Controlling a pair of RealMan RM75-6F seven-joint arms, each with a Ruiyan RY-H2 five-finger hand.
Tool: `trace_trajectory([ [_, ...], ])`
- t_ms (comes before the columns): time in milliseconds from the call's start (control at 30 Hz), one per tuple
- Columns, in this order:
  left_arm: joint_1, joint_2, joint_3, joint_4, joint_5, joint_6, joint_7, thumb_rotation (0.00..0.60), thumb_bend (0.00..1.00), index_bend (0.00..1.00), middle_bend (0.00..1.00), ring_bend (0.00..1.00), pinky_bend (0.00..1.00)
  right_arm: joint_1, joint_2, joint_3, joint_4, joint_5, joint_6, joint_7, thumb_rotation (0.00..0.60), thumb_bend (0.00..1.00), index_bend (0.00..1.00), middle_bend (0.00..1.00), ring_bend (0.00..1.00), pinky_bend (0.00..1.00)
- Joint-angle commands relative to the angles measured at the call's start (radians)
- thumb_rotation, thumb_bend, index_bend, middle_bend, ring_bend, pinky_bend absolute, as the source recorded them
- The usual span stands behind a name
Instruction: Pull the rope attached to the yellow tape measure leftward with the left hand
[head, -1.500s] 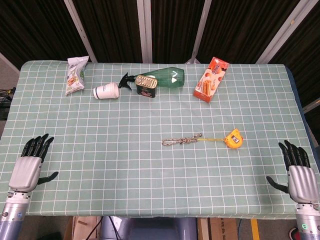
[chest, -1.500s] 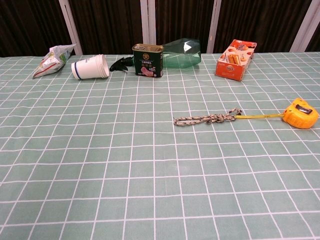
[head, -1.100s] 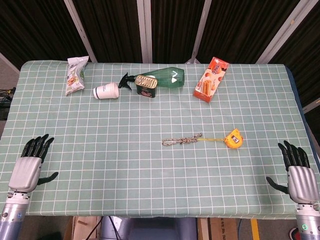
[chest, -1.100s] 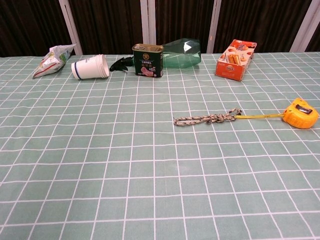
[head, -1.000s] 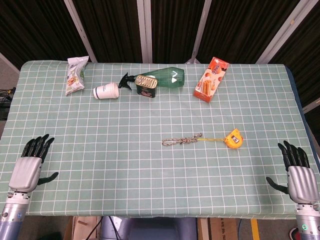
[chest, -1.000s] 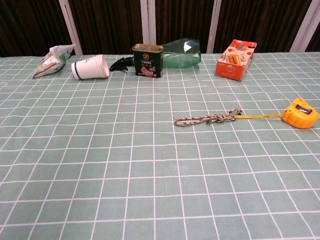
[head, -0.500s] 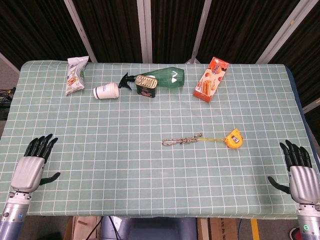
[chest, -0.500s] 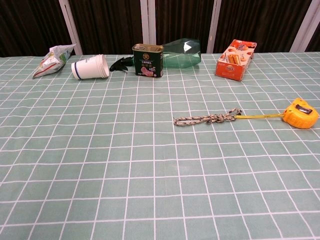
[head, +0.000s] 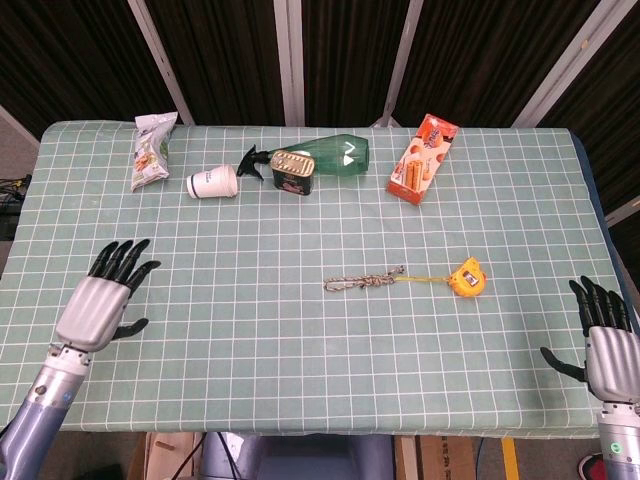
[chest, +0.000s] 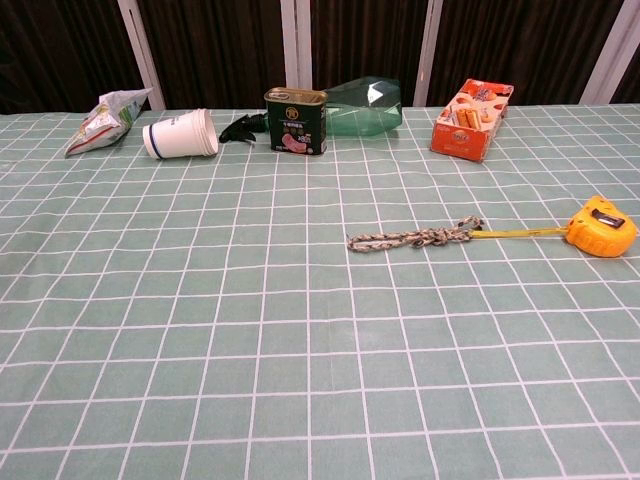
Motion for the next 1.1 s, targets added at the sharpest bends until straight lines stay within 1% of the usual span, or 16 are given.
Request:
trace_trajectory([
  [33, -0.113, -0.027, -0.076, -0.015, -0.103, -0.116, 0.084, 0.600, 0.13, 0.30, 0.00, 0.00, 0.00, 0.001, 0.003, 0.002, -0.002, 0.005, -0.004, 0.007, 0.600, 0.18, 0.00, 0.00, 0.00, 0.00],
  [200, -0.233, -0.107, -0.135, 0.009, -0.230, -0.218, 0.168, 0.600, 0.16, 0.35, 0.00, 0.00, 0.00, 0.002, 0.008, 0.003, -0.007, 0.014, -0.016, 0.022, 0.600, 0.18, 0.00, 0.00, 0.00, 0.00],
  [433, -0.392, -0.238, -0.177, 0.085, -0.394, -0.303, 0.298, 0.600, 0.22, 0.41, 0.00, 0.00, 0.00, 0.004, 0.012, 0.006, -0.014, 0.023, -0.025, 0.035, 0.600, 0.18, 0.00, 0.00, 0.00, 0.00],
  [667, -0.513, -0.347, -0.180, 0.170, -0.509, -0.331, 0.404, 0.600, 0.32, 0.45, 0.00, 0.00, 0.00, 0.005, 0.017, 0.007, -0.021, 0.033, -0.034, 0.047, 0.600, 0.18, 0.00, 0.00, 0.00, 0.00],
  [800, -0.574, -0.412, -0.180, 0.223, -0.575, -0.334, 0.443, 0.600, 0.37, 0.46, 0.00, 0.00, 0.00, 0.007, 0.020, 0.010, -0.026, 0.043, -0.043, 0.056, 0.600, 0.18, 0.00, 0.00, 0.00, 0.00],
  [900, -0.613, -0.454, -0.177, 0.262, -0.615, -0.338, 0.464, 0.600, 0.39, 0.47, 0.00, 0.00, 0.00, 0.008, 0.023, 0.010, -0.029, 0.049, -0.051, 0.061, 0.600, 0.18, 0.00, 0.00, 0.00, 0.00],
  [1100, -0.677, -0.534, -0.160, 0.342, -0.676, -0.346, 0.495, 0.600, 0.39, 0.48, 0.00, 0.00, 0.00, 0.010, 0.026, 0.014, -0.033, 0.064, -0.064, 0.073, 0.600, 0.18, 0.00, 0.00, 0.00, 0.00],
])
